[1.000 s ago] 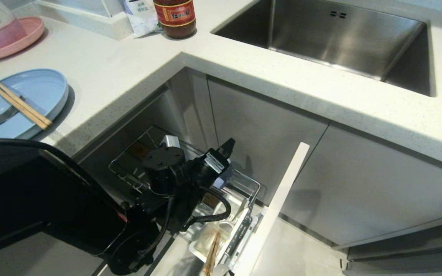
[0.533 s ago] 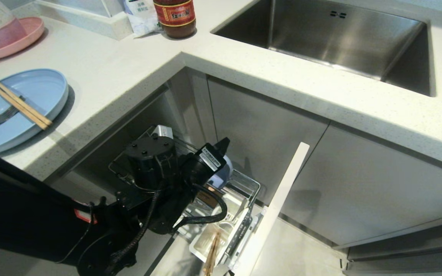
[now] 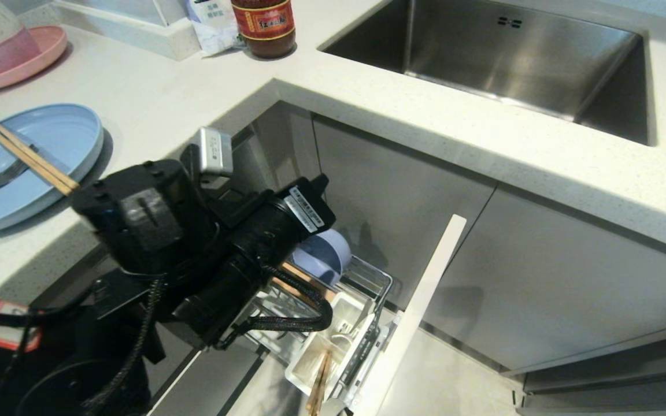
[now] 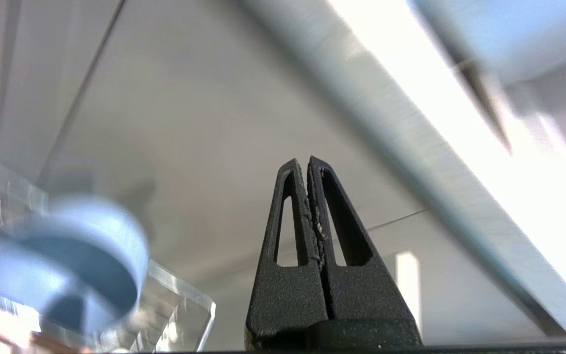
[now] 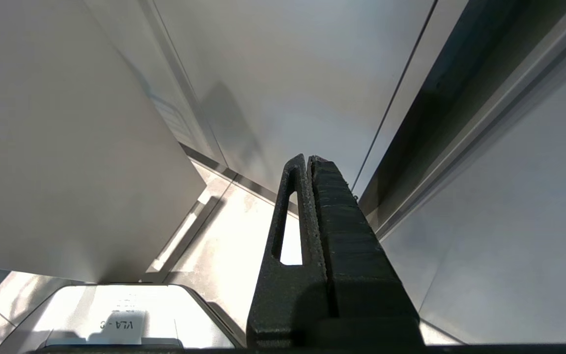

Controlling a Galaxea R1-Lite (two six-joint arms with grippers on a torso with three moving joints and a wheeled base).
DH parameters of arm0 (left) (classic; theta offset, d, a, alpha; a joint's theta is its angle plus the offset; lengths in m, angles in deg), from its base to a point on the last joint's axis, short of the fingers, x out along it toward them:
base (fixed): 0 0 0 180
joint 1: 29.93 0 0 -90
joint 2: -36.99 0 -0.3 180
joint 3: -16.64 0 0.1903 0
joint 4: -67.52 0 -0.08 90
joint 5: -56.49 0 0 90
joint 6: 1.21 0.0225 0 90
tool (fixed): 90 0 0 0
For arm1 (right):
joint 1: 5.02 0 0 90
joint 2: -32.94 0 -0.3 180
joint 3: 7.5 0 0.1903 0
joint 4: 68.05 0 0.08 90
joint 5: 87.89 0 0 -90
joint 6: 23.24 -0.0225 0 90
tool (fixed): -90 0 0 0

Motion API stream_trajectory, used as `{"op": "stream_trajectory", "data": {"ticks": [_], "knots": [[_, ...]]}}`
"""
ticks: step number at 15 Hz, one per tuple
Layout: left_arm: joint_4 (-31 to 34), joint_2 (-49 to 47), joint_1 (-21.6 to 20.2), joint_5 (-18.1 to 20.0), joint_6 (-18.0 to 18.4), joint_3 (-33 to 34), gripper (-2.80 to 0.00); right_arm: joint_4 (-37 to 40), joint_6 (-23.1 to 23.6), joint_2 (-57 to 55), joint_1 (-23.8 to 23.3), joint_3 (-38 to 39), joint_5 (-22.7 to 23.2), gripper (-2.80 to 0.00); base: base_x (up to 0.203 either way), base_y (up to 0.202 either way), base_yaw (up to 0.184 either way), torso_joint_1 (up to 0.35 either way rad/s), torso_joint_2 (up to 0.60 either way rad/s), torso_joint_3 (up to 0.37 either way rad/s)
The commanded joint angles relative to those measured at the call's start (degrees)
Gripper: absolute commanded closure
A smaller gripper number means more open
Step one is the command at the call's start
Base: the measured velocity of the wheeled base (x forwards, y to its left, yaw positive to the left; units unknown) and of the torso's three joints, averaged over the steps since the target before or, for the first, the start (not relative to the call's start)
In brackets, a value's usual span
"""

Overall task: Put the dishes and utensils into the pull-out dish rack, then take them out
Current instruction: Pick up the chopsticks and place it in the cupboard

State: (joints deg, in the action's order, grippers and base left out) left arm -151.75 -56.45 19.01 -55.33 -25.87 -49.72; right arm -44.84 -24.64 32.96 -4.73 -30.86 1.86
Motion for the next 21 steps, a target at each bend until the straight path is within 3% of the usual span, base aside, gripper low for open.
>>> {"op": "stream_trajectory", "data": {"ticks": [1, 4, 8, 10, 13, 15, 16, 21], "knots": [[-2.00, 7.19, 0.96, -0.08, 8.91, 0.67, 0.00, -0.02, 0.00, 0.15, 0.00, 0.09, -0.02, 0.00, 0.000, 0.000, 0.000, 0.000, 0.00, 0.000], [-7.66, 13.40, 0.85, 0.10, 19.42, 1.04, 0.00, -0.02, 0.00, 0.16, -0.01, 0.09, -0.02, 0.00, 0.000, 0.000, 0.000, 0.000, 0.00, 0.000], [-8.14, 17.38, -2.47, -0.21, 27.04, -2.49, 0.00, -0.02, 0.00, 0.24, -0.01, 0.09, -0.02, 0.00, 0.000, 0.000, 0.000, 0.000, 0.00, 0.000], [-6.76, 17.41, -6.63, -5.23, 31.25, -8.17, 0.00, -0.02, 0.00, 0.16, -0.03, 0.09, -0.02, 0.00, 0.000, 0.000, 0.000, 0.000, 0.00, 0.000], [-3.82, 17.34, -13.75, -11.86, 33.39, -17.23, 0.00, -0.02, 0.00, 0.24, 0.05, 0.09, -0.02, 0.00, 0.000, 0.000, 0.000, 0.000, 0.00, 0.000], [0.28, 18.08, -18.61, -14.60, 32.12, -23.06, 0.00, -0.02, 0.00, 0.15, -0.02, 0.09, -0.02, 0.00, 0.000, 0.000, 0.000, 0.000, 0.00, 0.000], [6.22, 19.25, -20.72, -16.05, 29.38, -25.98, 0.00, -0.02, 0.00, 0.20, 0.00, 0.09, -0.02, 0.00, 0.000, 0.000, 0.000, 0.000, 0.00, 0.000], [51.38, 24.05, -29.81, -17.04, 8.16, -37.75, 0.00, -0.02, 0.00, 0.15, 0.05, 0.09, -0.02, 0.00, 0.000, 0.000, 0.000, 0.000, 0.00, 0.000]]}}
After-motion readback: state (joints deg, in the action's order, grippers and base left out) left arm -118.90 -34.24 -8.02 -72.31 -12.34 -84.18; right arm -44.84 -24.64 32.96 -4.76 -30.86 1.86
